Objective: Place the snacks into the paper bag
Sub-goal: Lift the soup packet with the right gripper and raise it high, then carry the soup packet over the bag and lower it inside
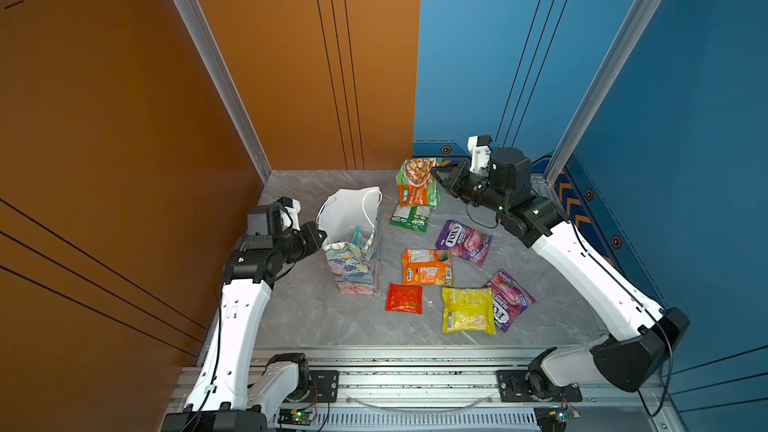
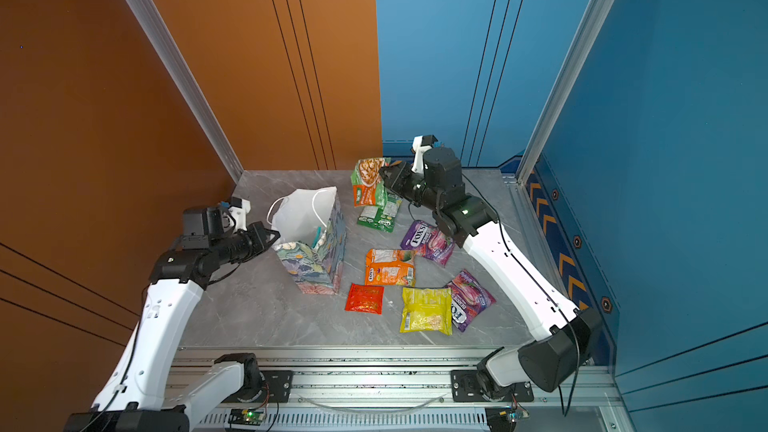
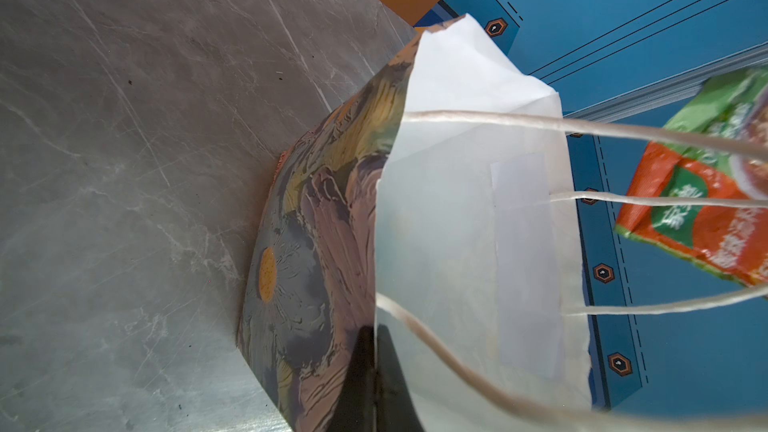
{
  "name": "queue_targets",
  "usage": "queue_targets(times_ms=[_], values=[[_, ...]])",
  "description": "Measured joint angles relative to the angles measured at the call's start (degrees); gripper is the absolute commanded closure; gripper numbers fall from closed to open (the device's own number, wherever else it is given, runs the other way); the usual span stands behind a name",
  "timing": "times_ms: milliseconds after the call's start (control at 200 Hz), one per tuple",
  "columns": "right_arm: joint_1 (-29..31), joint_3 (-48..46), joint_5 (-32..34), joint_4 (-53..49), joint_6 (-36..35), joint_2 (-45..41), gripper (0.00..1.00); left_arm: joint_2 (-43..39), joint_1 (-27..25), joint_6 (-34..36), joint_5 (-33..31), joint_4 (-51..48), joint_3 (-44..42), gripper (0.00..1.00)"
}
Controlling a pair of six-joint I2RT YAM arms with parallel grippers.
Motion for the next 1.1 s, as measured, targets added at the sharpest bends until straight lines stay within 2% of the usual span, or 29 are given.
queue_targets(times_ms=[420,546,846,1096], values=[[7.8,28.4,-0.3,-1.6,-1.7,18.8,1.00,0.0,0.0,0.0,0.0,0.0,0.0,1.00],[9.8,33.8,-0.3,-4.1,-2.1,22.3,1.00,0.0,0.0,0.0,0.2,0.0,0.0,1.00],[12.2,34.9,-1.7,-9.3,-2.6,23.7,1.00,0.0,0.0,-0.2,0.2,0.0,0.0,1.00],[11.9,29.0,-1.4,-12.5,-3.7,21.4,1.00,-0.5,0.0,-0.2,0.2,0.4,-0.5,1.00]])
